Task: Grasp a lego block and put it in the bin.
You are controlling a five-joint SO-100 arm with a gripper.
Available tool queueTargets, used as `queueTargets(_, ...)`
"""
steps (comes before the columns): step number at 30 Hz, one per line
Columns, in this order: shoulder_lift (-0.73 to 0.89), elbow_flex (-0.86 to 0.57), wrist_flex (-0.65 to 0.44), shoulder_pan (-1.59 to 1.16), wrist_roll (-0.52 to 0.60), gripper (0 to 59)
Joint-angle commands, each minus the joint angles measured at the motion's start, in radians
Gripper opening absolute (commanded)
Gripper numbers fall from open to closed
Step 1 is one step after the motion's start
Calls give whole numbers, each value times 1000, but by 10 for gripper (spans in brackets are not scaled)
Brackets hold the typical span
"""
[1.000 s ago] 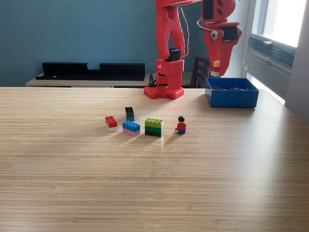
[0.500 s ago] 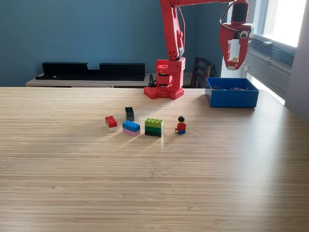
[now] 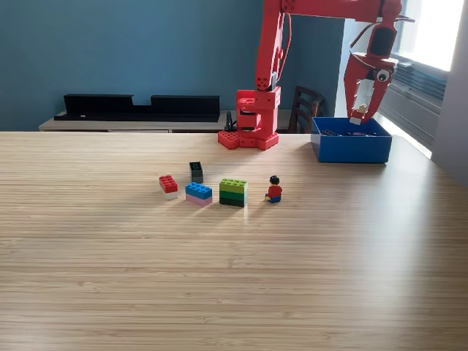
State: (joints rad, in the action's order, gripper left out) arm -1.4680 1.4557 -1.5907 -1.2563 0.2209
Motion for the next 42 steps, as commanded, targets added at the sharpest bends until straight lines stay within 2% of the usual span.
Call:
queueTargets(1,20,-115,-37,15,-54,181)
queueTargets(3,23,-130,-51,18,-67,261)
queueTargets(5,26,-160,-77,18,-78,307)
queueTargets(9,23,-221,-127,23,-95,324)
queueTargets(11,21,-238,-138,31,-100,290)
queueTargets(15,21,-252,-141,81,-74,37)
queueTargets(16,21,-252,-141,112,-64,0)
queueTargets(24,17,-276,-175,545,-29,0)
queueTargets(30,17,-287,-173,881,-95,0)
queueTargets(36,17,-225,-172,1040,-183,0)
queueTargets(42,17,-230,-172,1134,-232,0)
